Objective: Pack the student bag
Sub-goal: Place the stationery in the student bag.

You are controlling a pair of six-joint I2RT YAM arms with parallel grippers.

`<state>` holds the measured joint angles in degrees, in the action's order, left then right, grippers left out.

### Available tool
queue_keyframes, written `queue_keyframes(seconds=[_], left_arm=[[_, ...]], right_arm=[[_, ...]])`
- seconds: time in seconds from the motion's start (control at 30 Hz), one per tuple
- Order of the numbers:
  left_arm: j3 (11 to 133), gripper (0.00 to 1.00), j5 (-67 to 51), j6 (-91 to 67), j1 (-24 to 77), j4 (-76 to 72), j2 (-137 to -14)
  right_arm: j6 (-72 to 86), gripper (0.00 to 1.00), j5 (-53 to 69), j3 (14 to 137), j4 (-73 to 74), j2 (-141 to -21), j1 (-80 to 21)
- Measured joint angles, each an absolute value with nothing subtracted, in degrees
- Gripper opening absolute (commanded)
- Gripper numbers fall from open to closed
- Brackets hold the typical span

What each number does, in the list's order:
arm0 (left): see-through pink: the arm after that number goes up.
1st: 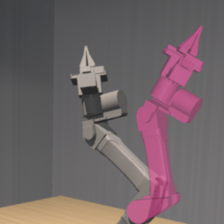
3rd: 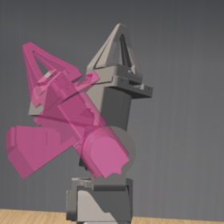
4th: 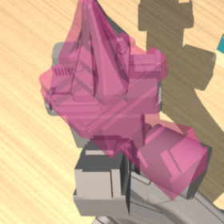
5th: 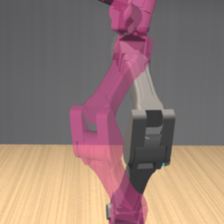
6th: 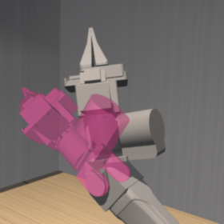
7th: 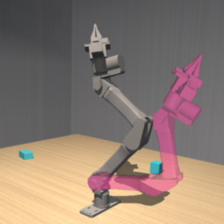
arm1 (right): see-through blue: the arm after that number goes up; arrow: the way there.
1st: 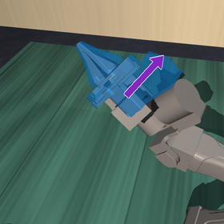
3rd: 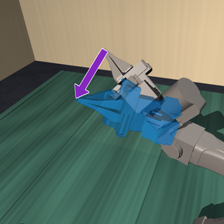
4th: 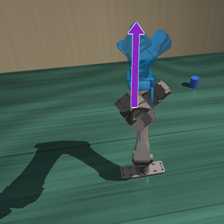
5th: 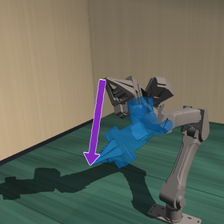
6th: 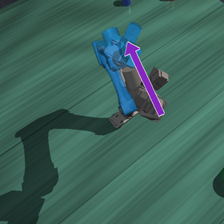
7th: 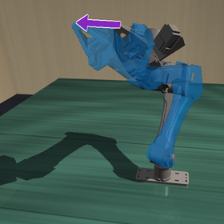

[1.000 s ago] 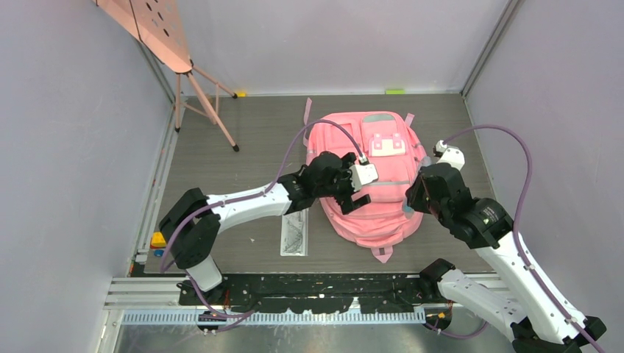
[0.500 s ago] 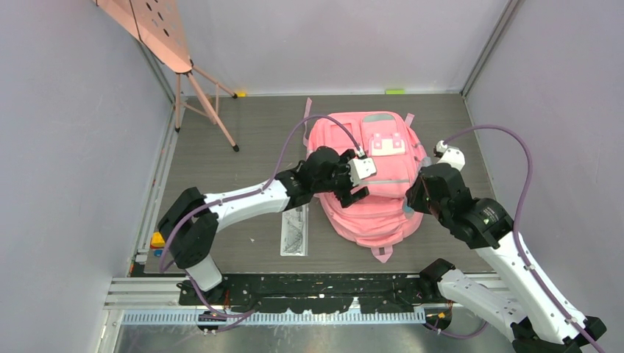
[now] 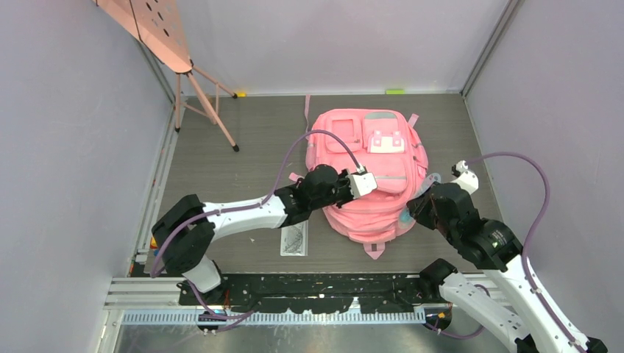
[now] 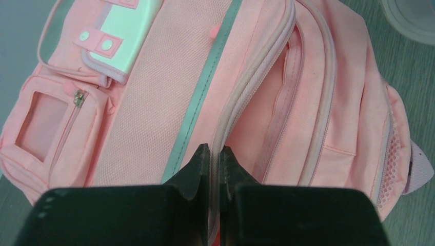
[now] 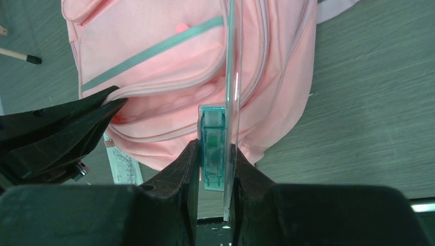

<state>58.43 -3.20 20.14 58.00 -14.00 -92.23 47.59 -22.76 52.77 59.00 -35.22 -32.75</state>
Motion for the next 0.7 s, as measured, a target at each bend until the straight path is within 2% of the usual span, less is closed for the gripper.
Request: queue_keyframes(seconds=[0.33, 0.7], left_arm=[[55.75, 0.00, 10.44, 17.78, 63.77, -23.42, -91.05], [57.10, 0.00, 11.77, 11.46, 64.01, -22.96, -89.80]], right_arm=[[63.46, 0.00, -18.02, 43.09, 55.05, -28.34, -32.75], [75.40, 0.00, -15.25, 35.46, 42.52, -24.53, -32.75]])
